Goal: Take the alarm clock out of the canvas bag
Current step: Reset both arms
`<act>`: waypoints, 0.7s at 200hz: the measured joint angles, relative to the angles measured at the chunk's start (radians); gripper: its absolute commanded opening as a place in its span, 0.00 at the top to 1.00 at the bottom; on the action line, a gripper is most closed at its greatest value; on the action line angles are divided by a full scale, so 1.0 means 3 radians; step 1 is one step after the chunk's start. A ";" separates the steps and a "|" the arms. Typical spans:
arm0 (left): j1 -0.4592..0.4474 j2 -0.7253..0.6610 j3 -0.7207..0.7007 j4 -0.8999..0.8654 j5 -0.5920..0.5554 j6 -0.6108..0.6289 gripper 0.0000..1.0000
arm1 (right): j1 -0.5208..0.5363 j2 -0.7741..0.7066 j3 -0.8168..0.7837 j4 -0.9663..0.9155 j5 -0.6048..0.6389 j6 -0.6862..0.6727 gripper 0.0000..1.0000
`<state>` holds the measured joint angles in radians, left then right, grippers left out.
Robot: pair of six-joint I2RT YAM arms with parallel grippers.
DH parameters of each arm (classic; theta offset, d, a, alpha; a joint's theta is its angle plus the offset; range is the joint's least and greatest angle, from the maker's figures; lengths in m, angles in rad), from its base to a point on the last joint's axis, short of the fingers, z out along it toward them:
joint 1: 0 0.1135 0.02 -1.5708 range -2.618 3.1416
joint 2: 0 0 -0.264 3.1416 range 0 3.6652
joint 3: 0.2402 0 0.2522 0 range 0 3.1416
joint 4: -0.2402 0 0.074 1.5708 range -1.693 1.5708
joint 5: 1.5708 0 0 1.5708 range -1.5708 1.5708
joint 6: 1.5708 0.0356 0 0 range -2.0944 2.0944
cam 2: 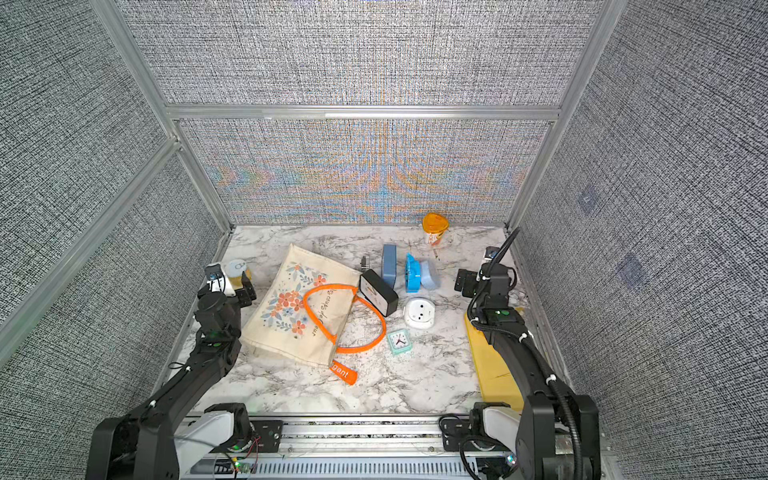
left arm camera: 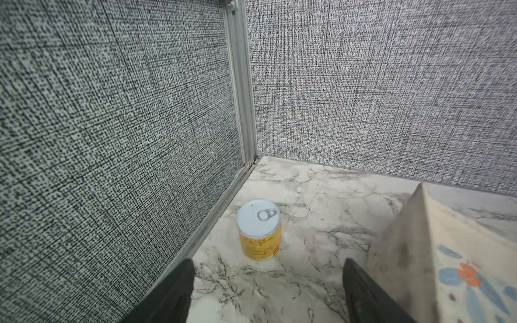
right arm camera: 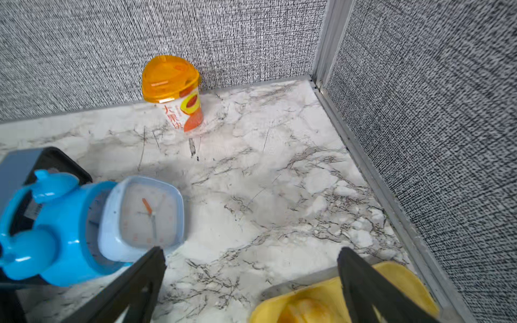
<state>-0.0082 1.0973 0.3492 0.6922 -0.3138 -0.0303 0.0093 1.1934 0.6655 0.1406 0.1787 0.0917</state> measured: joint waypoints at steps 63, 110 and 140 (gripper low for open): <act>0.0036 0.0811 -0.0111 0.0984 0.0239 0.0015 0.01 | -0.0031 0.0404 -0.0593 0.1141 -0.0041 -0.0160 0.01; 0.0033 0.0722 -0.0055 0.0951 0.0554 0.0103 0.01 | -0.0075 0.0795 -0.0783 0.1724 -0.0074 -0.0174 0.01; 0.0036 0.0632 -0.0140 0.0896 0.0683 0.0165 0.01 | -0.0084 0.1043 -0.0862 0.2015 -0.0113 -0.0175 0.01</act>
<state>0.0025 1.2869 0.3073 0.9611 -0.1089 0.0193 -0.0158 1.5063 0.4068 0.7452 0.1448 0.0391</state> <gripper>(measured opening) 0.991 0.990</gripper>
